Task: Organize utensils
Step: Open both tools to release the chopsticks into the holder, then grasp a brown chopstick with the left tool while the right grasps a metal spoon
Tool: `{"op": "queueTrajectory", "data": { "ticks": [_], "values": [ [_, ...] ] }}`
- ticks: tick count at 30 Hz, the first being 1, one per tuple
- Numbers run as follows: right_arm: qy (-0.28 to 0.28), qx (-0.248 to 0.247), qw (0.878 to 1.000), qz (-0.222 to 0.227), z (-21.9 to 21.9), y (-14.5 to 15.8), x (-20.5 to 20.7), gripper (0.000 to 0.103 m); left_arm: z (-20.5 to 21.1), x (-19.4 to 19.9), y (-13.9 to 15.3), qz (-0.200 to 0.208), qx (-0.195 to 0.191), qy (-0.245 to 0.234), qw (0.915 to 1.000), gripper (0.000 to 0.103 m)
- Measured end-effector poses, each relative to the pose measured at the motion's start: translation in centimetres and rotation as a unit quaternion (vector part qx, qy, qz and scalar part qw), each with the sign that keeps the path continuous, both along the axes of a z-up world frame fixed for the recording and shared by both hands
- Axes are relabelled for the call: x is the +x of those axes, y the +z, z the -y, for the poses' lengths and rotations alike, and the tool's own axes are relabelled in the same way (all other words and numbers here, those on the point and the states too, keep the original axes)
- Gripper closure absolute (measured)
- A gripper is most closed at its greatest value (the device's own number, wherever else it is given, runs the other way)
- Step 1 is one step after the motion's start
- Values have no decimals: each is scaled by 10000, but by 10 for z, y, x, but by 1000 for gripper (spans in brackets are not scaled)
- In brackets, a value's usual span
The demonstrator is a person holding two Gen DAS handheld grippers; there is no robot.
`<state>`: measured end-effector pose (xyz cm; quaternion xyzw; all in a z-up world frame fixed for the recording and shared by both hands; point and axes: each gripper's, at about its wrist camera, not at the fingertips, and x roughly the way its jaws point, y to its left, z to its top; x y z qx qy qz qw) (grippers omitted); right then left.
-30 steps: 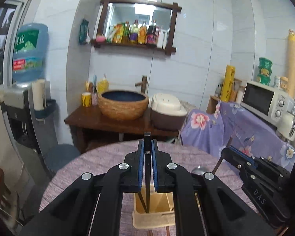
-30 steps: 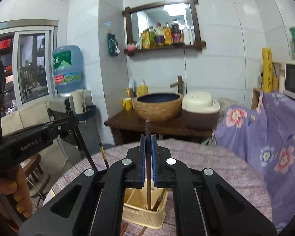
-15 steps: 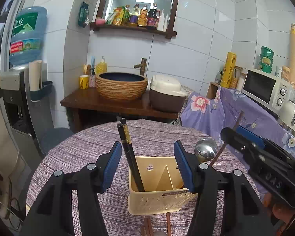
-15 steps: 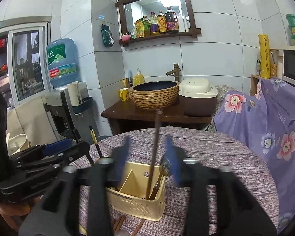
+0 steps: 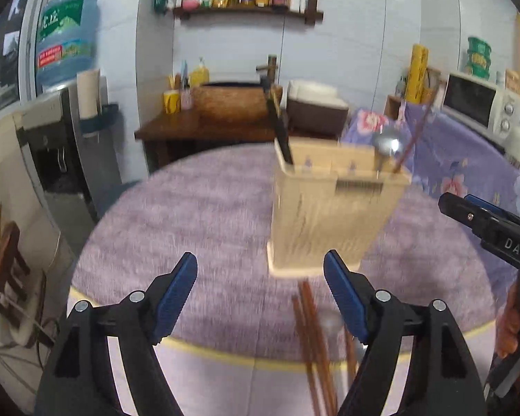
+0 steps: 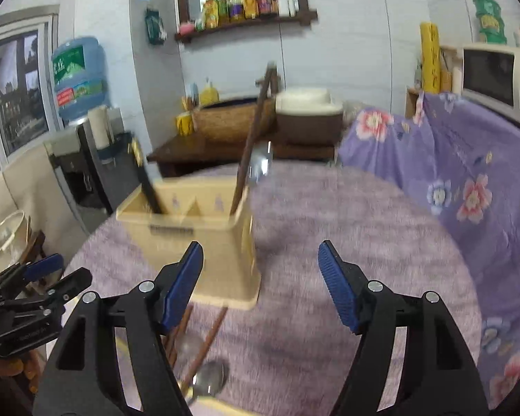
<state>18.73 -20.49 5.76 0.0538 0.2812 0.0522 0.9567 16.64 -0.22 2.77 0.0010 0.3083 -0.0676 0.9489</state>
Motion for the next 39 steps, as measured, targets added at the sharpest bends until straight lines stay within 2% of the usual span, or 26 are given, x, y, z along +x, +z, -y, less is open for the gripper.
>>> {"op": "queueTrajectory", "data": {
  "ticks": [3,5,6,8,11,13,16,19,26,29,32,39],
  "values": [
    [246,-63,9983,-531,-14,-34,-11,34,1,-11,-29,-317,81,-50,9995,38],
    [388,-97,9957,-840,-24,-60,-19,34,0,-16,-46,-555,30,-134,9984,48],
    [397,-95,9947,-947,-27,-71,-23,34,-2,-18,-51,-623,8,-119,9980,49],
    [427,24,9923,-1163,-27,-91,-27,40,-6,-22,-61,-762,-65,-113,9970,54],
    [436,323,9892,-1359,-21,-108,-30,45,-8,-28,-73,-952,-153,-196,9951,59],
    [368,346,9889,-1396,-19,-115,-32,46,-6,-31,-78,-1050,-211,-272,9939,61],
    [331,455,9882,-1425,-14,-117,-33,46,0,-36,-83,-1144,-322,-382,9922,62],
    [345,382,9887,-1408,-16,-116,-36,46,9,-37,-84,-1166,-269,-507,9915,63],
    [299,251,9891,-1422,-20,-115,-37,46,32,-33,-96,-1335,101,-635,9890,70],
    [300,239,9883,-1475,-22,-116,-38,46,38,-30,-97,-1264,320,-588,9897,73],
    [360,159,9872,-1548,-30,-115,-38,46,31,-25,-97,-1299,330,-537,9895,78],
    [460,-90,9834,-1754,-56,-119,-34,46,6,-21,-95,-1334,289,-284,9902,79]
  ]
}}
